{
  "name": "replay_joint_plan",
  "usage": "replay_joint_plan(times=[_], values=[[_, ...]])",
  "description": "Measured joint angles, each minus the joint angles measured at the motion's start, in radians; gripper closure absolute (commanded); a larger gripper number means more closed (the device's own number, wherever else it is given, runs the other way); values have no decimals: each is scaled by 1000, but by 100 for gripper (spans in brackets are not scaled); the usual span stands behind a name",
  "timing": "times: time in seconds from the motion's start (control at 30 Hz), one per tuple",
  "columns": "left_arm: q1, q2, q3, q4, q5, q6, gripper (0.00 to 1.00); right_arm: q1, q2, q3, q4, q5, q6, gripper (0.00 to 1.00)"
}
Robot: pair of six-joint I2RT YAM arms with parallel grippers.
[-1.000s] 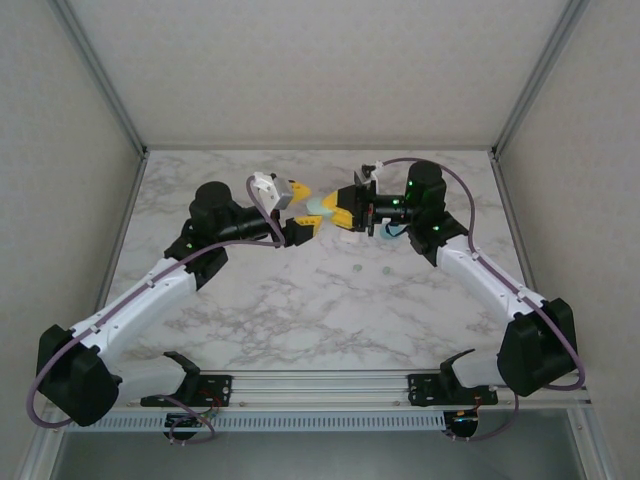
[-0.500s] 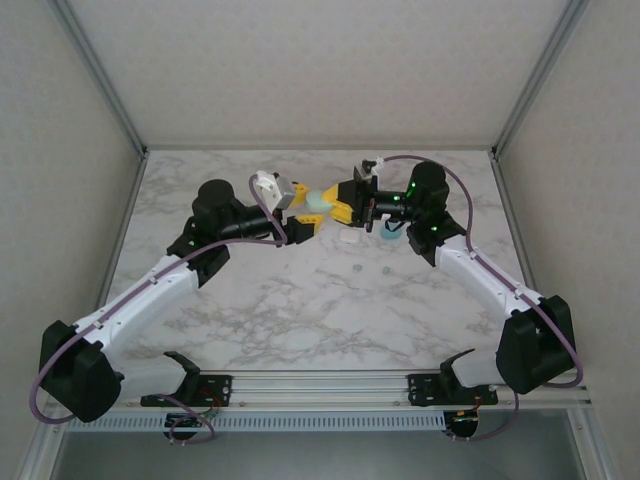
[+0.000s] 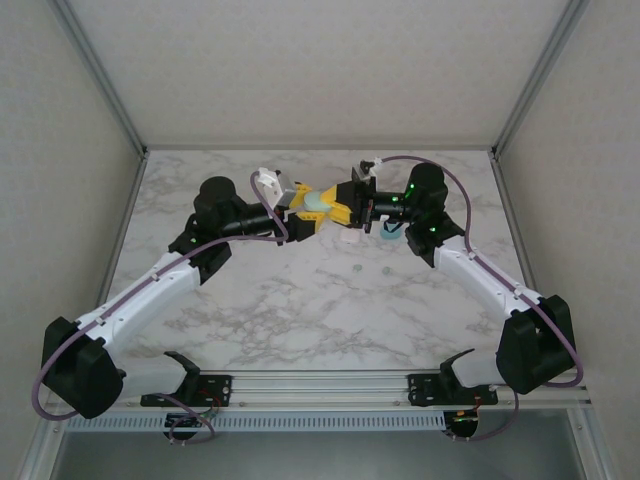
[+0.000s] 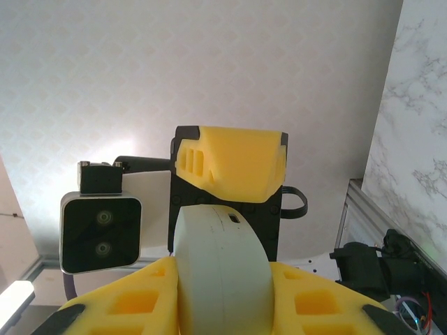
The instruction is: Insert the wireless bluetooth earbuds into the charging case
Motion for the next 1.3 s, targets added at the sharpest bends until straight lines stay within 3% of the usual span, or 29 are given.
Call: replay_joint_plan(times=[0.63,0.83,1.03,1.13,1.3], values=[[0,0,0,1,-1,-2,45,3,1,-6,46,6,25,79],[0,0,0,1,0,-11,54,3,1,-7,44,11,26,79],[0,0,0,1,-1,-16,48,3,1,-7,35,13,18,79],[0,0,0,1,0,-21,54,3,1,-7,28,13,18,79],[0,0,2,0,0,-25,56,2,1,-7,36,13,19,79]])
